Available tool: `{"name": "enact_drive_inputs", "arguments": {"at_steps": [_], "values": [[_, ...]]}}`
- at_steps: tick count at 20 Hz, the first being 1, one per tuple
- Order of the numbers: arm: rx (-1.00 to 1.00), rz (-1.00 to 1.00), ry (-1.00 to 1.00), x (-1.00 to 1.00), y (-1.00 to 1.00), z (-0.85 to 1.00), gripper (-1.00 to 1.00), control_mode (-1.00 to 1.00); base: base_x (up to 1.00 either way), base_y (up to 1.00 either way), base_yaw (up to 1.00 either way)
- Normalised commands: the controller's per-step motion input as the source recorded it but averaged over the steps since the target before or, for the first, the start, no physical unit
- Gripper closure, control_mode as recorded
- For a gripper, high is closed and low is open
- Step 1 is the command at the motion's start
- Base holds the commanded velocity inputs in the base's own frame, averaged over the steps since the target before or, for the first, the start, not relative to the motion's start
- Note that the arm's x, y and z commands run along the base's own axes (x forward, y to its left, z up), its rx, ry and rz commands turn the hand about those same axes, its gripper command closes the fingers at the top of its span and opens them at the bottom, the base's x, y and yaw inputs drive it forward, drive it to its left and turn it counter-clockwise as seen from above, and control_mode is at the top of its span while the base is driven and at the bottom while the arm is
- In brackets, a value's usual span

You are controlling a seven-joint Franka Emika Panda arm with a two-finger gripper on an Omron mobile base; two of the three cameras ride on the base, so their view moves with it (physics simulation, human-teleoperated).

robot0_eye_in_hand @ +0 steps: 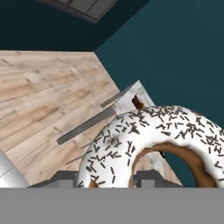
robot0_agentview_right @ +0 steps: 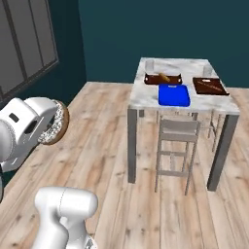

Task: Take the donut and cake from the fridge and place them on the empty tray on the dining counter.

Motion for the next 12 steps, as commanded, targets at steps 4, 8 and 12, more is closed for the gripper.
{"name": "enact_drive_inputs", "arguments": {"at_steps": [4, 8, 12], "values": [[0.0, 0.0, 0.0, 0.0, 0.0, 0.0, 1.0, 1.0, 0.73, -0.54, 0.32], [0.0, 0.0, 0.0, 0.0, 0.0, 0.0, 1.0, 1.0, 0.61, -0.73, 0.28], [0.0, 0.0, 0.0, 0.0, 0.0, 0.0, 1.0, 1.0, 0.51, -0.82, 0.26]]}}
